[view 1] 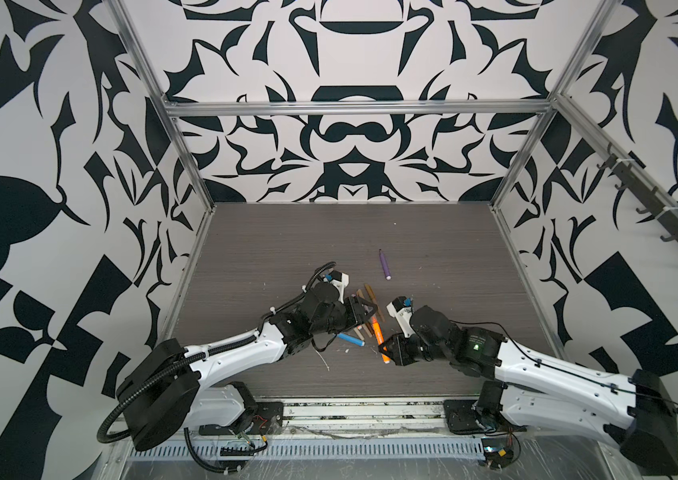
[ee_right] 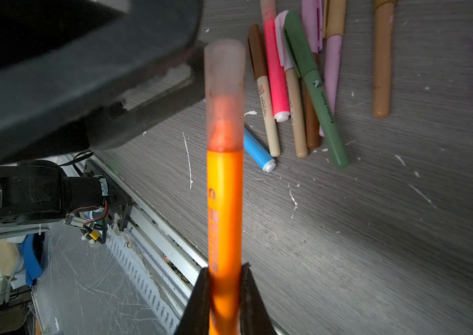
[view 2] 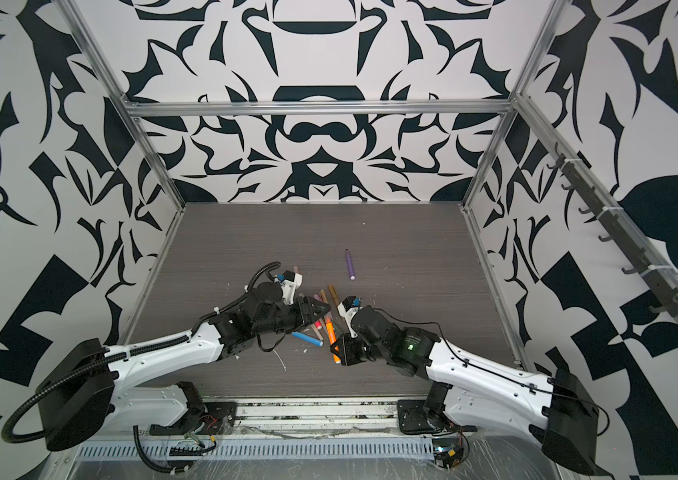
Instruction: Open the pen caps
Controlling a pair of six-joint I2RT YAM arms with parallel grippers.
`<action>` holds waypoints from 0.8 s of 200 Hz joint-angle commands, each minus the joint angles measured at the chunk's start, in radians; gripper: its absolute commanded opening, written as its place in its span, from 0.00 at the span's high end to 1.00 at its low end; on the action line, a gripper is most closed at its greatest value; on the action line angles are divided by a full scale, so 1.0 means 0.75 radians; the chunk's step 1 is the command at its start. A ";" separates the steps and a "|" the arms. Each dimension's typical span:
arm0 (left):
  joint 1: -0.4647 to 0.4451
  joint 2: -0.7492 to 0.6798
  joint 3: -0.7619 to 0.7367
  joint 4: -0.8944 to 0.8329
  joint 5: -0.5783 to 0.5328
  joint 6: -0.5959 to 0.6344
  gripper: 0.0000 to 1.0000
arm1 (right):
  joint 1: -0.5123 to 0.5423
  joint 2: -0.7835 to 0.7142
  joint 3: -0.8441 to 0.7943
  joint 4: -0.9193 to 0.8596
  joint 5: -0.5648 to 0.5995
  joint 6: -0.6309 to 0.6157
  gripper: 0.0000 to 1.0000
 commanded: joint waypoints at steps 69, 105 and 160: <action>0.003 0.072 0.055 0.057 0.086 -0.032 0.79 | 0.004 -0.025 0.085 -0.021 0.018 -0.043 1.00; 0.001 0.089 0.066 0.090 0.133 -0.029 0.97 | 0.002 -0.039 0.094 -0.051 0.064 -0.041 1.00; 0.001 0.060 0.065 0.057 0.122 -0.010 1.00 | -0.001 -0.047 0.113 -0.071 0.073 -0.045 0.72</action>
